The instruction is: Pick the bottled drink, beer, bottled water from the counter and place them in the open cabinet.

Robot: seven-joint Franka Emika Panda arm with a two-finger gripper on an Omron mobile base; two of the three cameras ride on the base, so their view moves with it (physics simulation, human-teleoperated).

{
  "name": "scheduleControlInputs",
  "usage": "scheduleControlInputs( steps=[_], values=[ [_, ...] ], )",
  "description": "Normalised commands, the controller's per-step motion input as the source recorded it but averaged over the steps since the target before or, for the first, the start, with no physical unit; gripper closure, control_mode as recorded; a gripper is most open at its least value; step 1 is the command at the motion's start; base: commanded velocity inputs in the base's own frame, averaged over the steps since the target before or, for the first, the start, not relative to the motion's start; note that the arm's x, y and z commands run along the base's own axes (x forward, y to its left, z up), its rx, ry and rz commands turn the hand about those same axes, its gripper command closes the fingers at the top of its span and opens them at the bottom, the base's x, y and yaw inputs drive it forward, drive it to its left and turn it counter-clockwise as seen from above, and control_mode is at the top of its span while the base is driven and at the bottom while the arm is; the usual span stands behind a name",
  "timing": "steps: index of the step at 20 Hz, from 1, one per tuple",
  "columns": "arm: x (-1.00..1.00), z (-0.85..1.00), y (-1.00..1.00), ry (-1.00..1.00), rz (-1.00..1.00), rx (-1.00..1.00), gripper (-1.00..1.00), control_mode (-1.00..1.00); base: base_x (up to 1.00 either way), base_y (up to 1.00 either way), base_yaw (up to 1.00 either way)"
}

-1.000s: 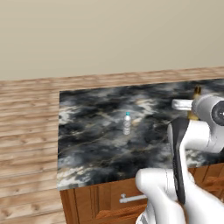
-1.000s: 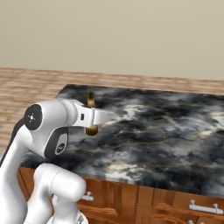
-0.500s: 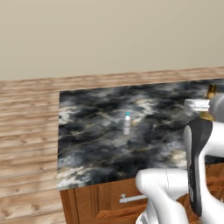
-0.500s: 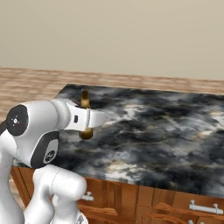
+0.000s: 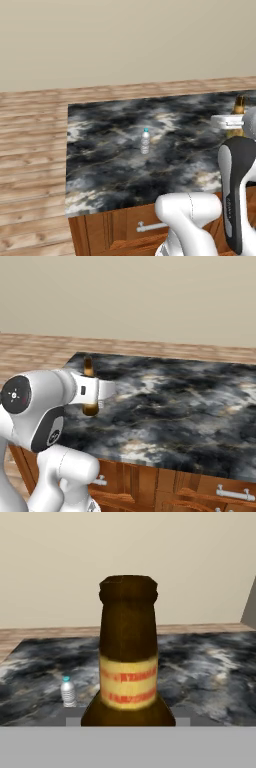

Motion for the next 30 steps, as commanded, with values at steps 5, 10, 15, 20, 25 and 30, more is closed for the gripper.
scheduleControlInputs(
  steps=[5,10,15,20,25,30],
  values=[
    [0.0,0.02,0.35,0.0,0.03,0.0,1.0,-1.0,0.0,0.0,0.0],
    [0.0,0.0,0.08,0.0,0.0,0.0,1.0,1.0,-0.17,-0.03,-0.01],
    [0.0,0.0,0.0,0.0,0.0,0.0,1.0,1.0,-0.89,-0.62,-0.36],
    [0.0,0.0,0.0,0.0,0.0,0.0,1.0,1.0,-0.67,-0.55,-0.61],
    [0.0,0.0,0.0,0.0,0.0,0.0,1.0,1.0,-0.32,-0.38,-0.76],
    [0.0,0.0,0.0,0.0,0.0,0.0,1.0,1.0,-0.11,-0.13,-0.89]
  ],
)
